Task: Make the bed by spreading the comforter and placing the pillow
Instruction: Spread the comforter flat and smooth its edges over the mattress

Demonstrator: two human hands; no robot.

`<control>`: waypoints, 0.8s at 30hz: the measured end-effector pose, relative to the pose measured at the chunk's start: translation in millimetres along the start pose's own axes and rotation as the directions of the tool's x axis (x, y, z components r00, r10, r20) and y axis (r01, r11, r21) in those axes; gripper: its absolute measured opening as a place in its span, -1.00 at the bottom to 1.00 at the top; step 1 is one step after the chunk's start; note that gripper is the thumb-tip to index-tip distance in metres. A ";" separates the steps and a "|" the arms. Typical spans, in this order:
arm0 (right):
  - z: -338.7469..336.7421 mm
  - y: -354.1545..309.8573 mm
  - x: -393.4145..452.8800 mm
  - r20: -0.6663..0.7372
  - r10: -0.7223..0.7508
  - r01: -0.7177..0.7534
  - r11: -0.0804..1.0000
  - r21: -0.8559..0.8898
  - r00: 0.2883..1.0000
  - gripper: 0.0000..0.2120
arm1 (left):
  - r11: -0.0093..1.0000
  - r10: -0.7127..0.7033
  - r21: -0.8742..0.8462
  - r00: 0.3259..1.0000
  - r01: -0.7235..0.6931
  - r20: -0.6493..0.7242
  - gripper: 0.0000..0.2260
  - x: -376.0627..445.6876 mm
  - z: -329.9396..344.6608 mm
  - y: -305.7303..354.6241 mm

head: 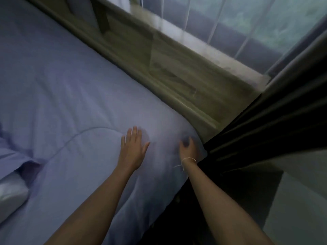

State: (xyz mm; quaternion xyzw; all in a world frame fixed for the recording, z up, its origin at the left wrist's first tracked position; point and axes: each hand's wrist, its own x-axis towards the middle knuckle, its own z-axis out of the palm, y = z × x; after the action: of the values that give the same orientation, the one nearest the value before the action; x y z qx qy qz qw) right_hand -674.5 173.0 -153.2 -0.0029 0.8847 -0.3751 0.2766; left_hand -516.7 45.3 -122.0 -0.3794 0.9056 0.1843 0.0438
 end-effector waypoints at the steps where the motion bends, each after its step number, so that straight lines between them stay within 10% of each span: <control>1: 8.0 0.4 9.9 0.019 -0.009 0.009 1.000 0.002 1.000 -0.40 | 1.000 0.002 0.025 1.000 -0.002 0.004 -0.31 11.0 8.5 2.2; 13: 22.5 49.7 71.5 -0.301 -0.372 0.395 0.919 0.017 0.878 -0.86 | 0.940 0.248 0.299 0.931 -0.164 -0.267 -0.61 51.5 74.1 31.4; 19: 14.0 71.6 96.9 -0.251 -0.110 0.127 0.990 0.053 0.962 -0.78 | 0.882 0.317 0.414 0.934 -0.227 -0.162 -0.65 62.9 97.5 65.5; 24: 22.4 52.2 64.2 -0.223 -0.467 0.481 0.877 0.009 0.855 -0.52 | 0.888 0.335 0.347 0.941 -0.301 -0.041 -0.51 61.7 75.5 63.3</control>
State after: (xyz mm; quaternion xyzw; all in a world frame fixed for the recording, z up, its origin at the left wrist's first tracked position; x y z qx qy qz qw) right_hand -707.3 182.0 -231.9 -0.1715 0.8687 -0.4579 0.0787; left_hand -609.5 72.4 -186.5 -0.2216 0.9745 0.0129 0.0316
